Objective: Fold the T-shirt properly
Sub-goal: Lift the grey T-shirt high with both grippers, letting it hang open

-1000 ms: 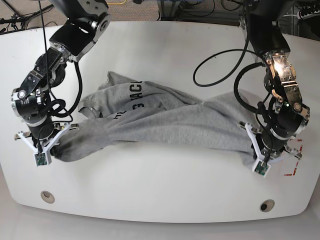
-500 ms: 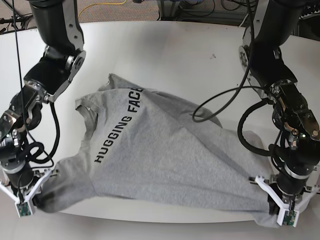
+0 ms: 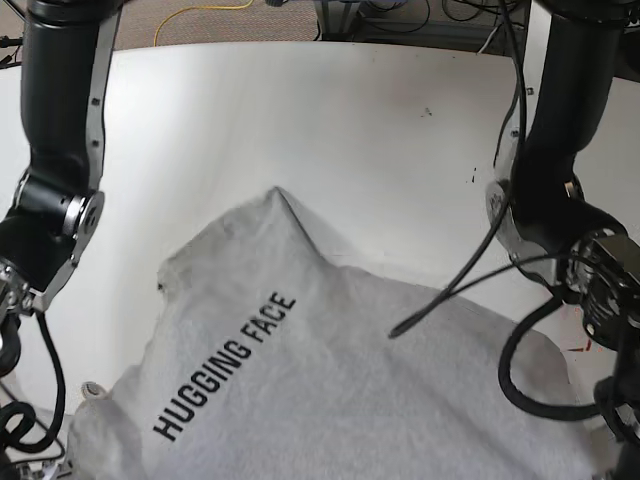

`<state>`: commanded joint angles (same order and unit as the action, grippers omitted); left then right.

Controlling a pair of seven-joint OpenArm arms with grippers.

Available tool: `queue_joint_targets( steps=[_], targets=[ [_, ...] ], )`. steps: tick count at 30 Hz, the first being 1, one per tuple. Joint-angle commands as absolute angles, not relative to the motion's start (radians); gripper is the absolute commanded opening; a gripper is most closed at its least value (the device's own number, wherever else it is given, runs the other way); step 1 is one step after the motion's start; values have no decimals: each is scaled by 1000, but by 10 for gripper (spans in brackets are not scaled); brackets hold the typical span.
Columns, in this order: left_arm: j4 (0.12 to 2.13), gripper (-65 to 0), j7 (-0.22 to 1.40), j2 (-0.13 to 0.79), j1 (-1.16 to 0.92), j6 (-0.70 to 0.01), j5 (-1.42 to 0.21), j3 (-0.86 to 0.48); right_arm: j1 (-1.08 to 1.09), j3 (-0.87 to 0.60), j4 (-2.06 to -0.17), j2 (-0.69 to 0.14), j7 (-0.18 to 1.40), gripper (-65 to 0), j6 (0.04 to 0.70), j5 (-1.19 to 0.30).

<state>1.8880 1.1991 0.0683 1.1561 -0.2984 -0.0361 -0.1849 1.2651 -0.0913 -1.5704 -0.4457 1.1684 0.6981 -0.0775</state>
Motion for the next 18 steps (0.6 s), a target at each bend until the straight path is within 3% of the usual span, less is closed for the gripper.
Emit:
queue_joint_targets(
  steps=[9,18],
  targets=[
    [1822,-650,1199,73,1242,-305,-42,-186,1438,22,-1538,-493,1239,-650,698,-87],
    [1888,-650,1199,71,1070,-306,-44,-186,1280,-13,-1719,-524,1314,-650,698,-77]
  ],
)
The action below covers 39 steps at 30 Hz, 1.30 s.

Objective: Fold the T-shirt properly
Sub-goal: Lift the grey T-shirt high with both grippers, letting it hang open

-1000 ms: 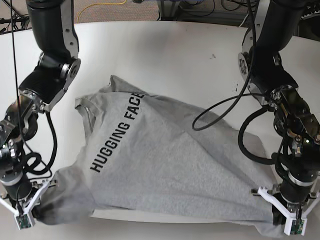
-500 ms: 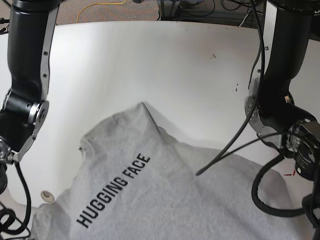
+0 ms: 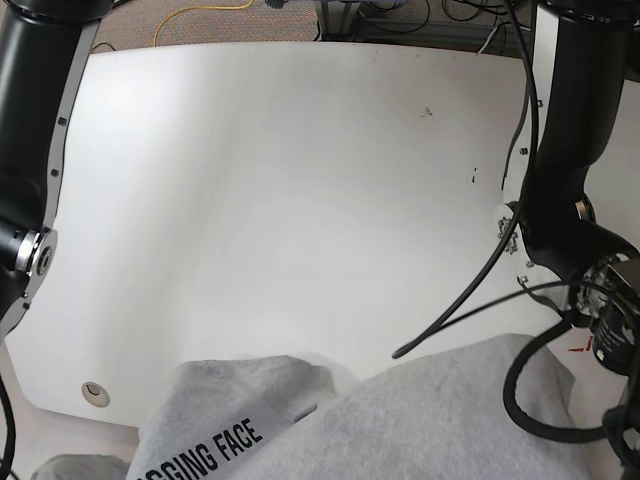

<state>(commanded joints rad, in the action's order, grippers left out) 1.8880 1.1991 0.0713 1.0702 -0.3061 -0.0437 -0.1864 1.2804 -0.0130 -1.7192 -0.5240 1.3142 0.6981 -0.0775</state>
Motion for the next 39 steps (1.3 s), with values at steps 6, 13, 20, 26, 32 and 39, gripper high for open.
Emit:
queue_joint_targets(
  steps=[6,13,20,26,32,39],
  targets=[
    [1925,-650,1199,70,909,-309,-45,-186,1036,-108,-1868,-526,1316,-650,698,-77],
    [1928,-650,1199,73,682,-418,-45,-191,659,-265,-2008,-453,1314,-650,698,-76],
    [1971,-650,1199,116,464,-423,-44,-188,387,-394,-2026,-357,1302,-650,698,-84],
    [1977,-650,1199,160,271,-476,-44,-189,171,-440,-2026,-254,1222,-650,698,-79],
    [1977,-650,1199,226,88,-529,-41,-189,12,-443,-2026,-186,1202,-650,698,-76],
    [1977,-650,1204,282,-77,-576,-41,-225,-96,-469,-2025,-134,1201,-650,698,-76]
  ],
)
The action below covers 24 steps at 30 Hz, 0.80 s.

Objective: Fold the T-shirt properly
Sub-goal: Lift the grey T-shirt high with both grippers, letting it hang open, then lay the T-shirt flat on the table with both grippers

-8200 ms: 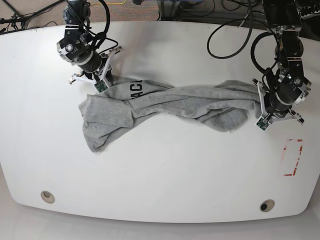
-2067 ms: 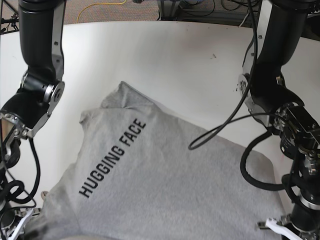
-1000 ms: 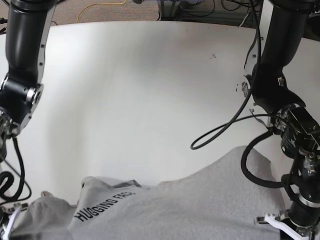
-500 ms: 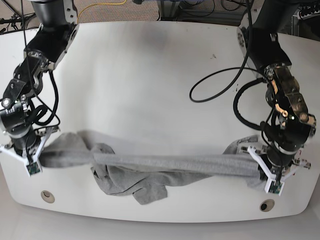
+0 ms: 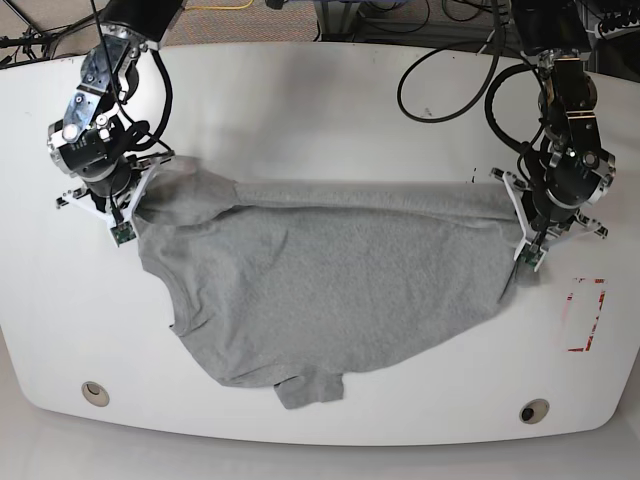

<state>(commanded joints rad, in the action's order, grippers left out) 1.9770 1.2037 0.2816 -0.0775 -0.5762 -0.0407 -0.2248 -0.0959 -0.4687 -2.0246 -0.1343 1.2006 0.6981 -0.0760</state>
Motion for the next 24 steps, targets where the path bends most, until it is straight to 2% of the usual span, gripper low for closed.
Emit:
queue_joint_targets(
  steps=[11,24],
  targets=[
    [1971,-650,1204,360,-202,-590,-39,-236,-150,-469,-2023,-130,1199,-650,698,-76],
    [1969,-650,1204,364,-203,-590,-38,-228,-38,-461,-2003,-127,1187,-650,698,-79]
  ],
)
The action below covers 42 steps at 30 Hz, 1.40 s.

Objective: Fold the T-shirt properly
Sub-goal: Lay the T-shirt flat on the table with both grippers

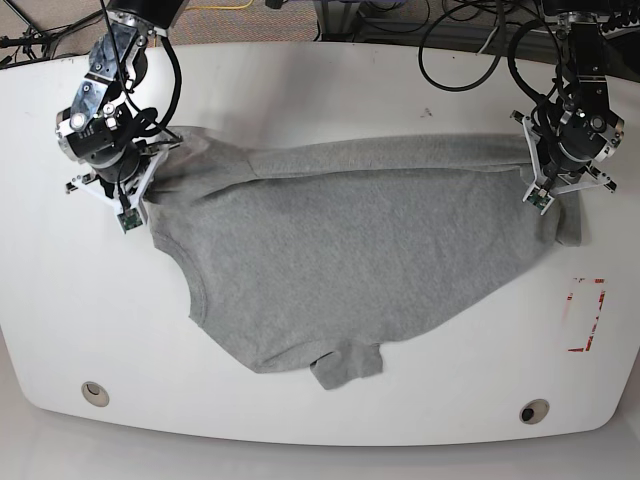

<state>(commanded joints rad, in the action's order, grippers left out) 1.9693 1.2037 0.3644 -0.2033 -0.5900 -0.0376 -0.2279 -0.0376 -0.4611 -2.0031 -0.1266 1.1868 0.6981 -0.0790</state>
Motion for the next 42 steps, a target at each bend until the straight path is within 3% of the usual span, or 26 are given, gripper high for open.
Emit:
queue_joint_targets(
  steps=[11,42],
  targets=[
    [1968,-650,1204,366,-228,-590,-38,-234,102,-363,-1916,-101,1185,-650,698,-76],
    [1822,-650,1199,389,-188,-588,-38,-285,328,-252,-1435,-102,924,-650,698,-76]
  ],
)
